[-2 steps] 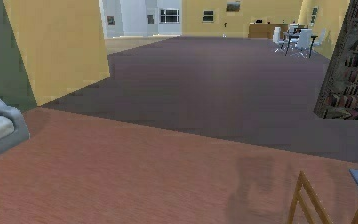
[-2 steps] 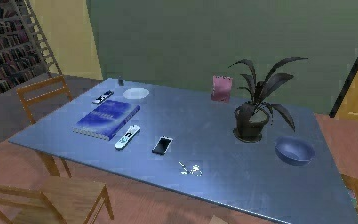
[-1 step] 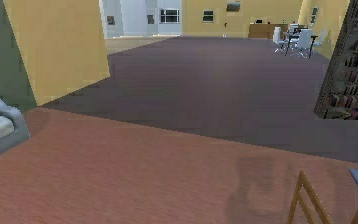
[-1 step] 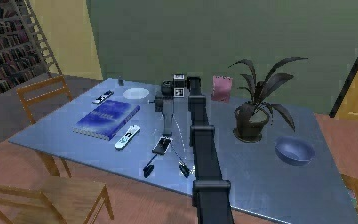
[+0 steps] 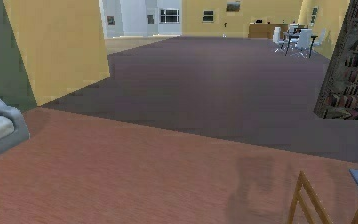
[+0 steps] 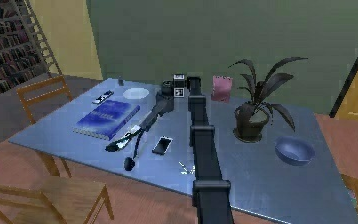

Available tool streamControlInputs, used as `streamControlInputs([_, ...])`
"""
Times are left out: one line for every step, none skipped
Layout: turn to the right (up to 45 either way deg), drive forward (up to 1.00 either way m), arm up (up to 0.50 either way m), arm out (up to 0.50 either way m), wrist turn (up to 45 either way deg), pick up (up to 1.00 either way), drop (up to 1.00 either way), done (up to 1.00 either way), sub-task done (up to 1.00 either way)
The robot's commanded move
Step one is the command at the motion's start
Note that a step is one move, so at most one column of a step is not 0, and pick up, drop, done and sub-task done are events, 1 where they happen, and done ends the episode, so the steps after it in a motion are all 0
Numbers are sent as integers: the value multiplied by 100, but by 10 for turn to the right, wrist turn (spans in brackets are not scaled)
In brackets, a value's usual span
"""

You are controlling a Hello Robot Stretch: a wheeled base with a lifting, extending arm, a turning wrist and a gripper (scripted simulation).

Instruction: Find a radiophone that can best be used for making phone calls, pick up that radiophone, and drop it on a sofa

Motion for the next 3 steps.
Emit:
streamControlInputs([0,0,0,0,450,0,0,0,0])
streamControlInputs([0,0,0,0,450,0,0,0,0])
streamControlInputs([0,0,0,0,300,0,0,0,0])
